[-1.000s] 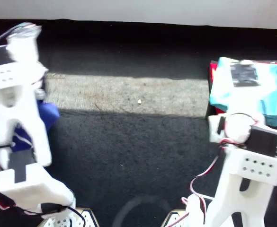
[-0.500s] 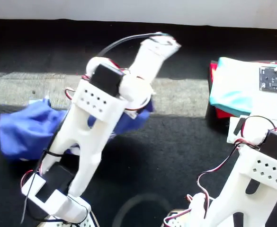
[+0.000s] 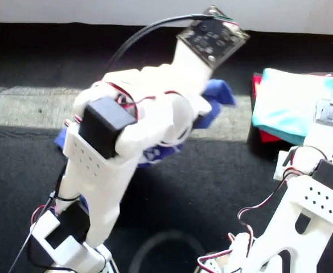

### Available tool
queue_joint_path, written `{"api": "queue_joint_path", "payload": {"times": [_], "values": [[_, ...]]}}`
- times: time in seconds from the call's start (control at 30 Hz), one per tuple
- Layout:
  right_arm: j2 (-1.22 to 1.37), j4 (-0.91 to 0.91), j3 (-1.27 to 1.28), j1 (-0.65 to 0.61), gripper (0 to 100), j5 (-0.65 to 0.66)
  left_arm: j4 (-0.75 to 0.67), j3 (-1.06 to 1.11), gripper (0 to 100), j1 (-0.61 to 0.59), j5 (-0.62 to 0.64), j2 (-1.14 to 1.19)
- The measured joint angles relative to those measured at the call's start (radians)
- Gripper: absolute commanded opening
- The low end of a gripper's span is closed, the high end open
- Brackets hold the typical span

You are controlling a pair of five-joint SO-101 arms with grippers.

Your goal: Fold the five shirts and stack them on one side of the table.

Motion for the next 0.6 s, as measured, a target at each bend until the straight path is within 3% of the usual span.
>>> {"api": "queue_joint_path", "payload": {"times": [0.27,0.6], "values": [[0.000,-0.103,0.137,0.029,13.9,0.000,-0.144,-0.003,1,0.106,0.002,-0.005],[0.000,-0.117,0.143,0.029,13.9,0.000,-0.207,-0.290,1,0.064,0.003,-0.008]]}}
